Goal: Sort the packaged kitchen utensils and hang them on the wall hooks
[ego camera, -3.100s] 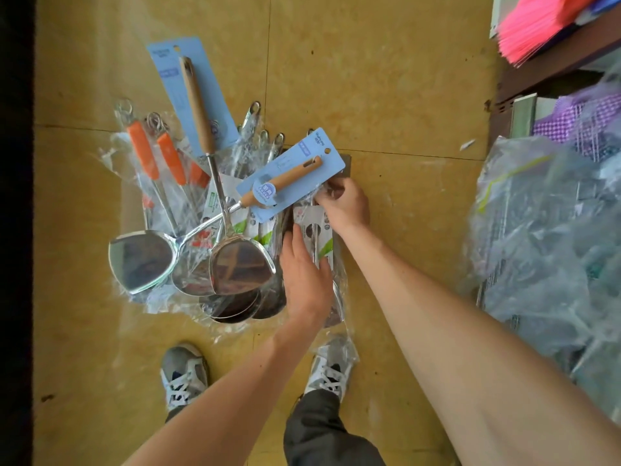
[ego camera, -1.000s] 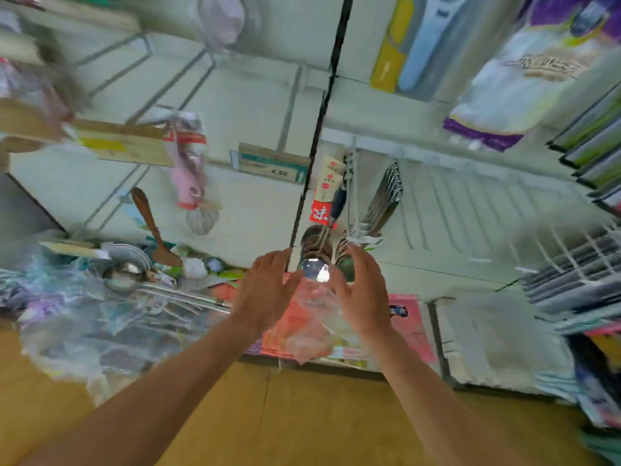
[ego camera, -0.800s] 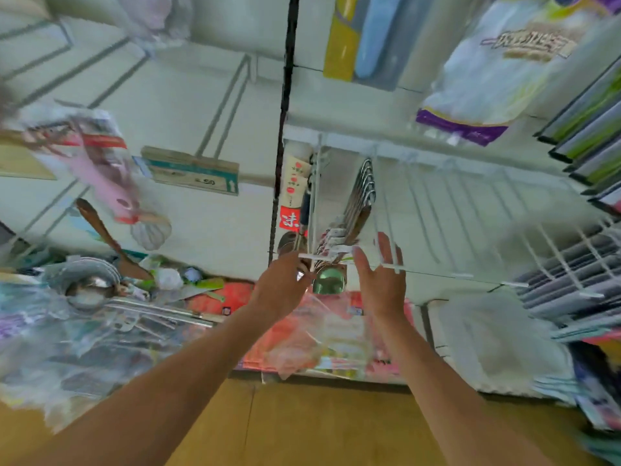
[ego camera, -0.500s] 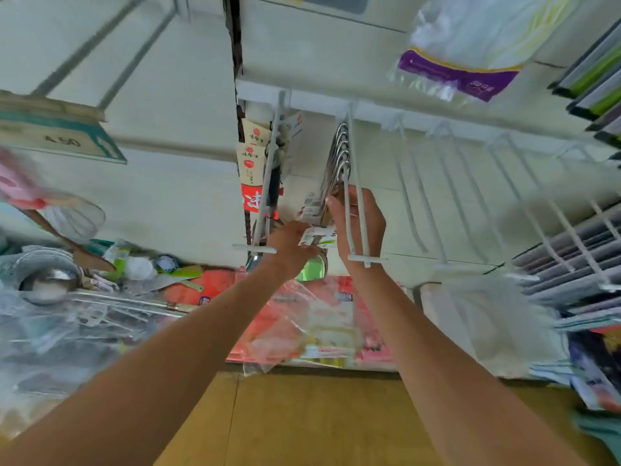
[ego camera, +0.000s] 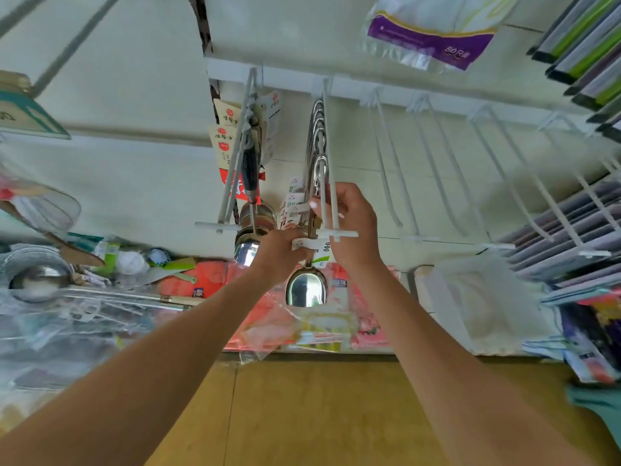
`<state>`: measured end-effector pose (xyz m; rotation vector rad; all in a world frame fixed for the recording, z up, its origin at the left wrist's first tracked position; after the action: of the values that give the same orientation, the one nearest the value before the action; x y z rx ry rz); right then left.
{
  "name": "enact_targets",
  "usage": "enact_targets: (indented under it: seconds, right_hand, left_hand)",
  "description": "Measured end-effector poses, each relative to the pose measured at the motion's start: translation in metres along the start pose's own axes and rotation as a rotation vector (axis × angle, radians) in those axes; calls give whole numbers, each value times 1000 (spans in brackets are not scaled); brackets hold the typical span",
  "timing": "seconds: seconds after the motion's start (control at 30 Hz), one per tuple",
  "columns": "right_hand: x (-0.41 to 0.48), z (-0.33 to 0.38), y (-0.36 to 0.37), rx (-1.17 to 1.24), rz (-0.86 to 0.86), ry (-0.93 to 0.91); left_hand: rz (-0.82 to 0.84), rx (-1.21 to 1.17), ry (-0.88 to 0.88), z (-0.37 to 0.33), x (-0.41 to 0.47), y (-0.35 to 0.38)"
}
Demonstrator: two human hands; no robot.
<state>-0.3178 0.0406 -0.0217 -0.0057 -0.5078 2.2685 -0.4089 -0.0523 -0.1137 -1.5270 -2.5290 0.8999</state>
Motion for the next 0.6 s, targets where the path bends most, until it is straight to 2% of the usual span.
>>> enact_targets:
  seconds: [0.33, 0.6]
  right_hand:
    - [-68, 22, -8, -3, 3, 53]
    - [-136, 43, -13, -21, -20, 111]
  left_hand:
    - [72, 16, 0, 6, -64, 22]
    - [118, 24, 125, -8, -133, 31]
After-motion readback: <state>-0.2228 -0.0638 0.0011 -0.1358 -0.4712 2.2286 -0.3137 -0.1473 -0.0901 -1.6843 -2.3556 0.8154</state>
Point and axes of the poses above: each hand's wrist, its own x-axis towards the middle knuckle, its own y-axis out of the palm, z = x × y, the point moved 10 cm from there along x, towards the middle knuckle, and after that the axes turned 7 degrees about z, right-handed, at the moved point
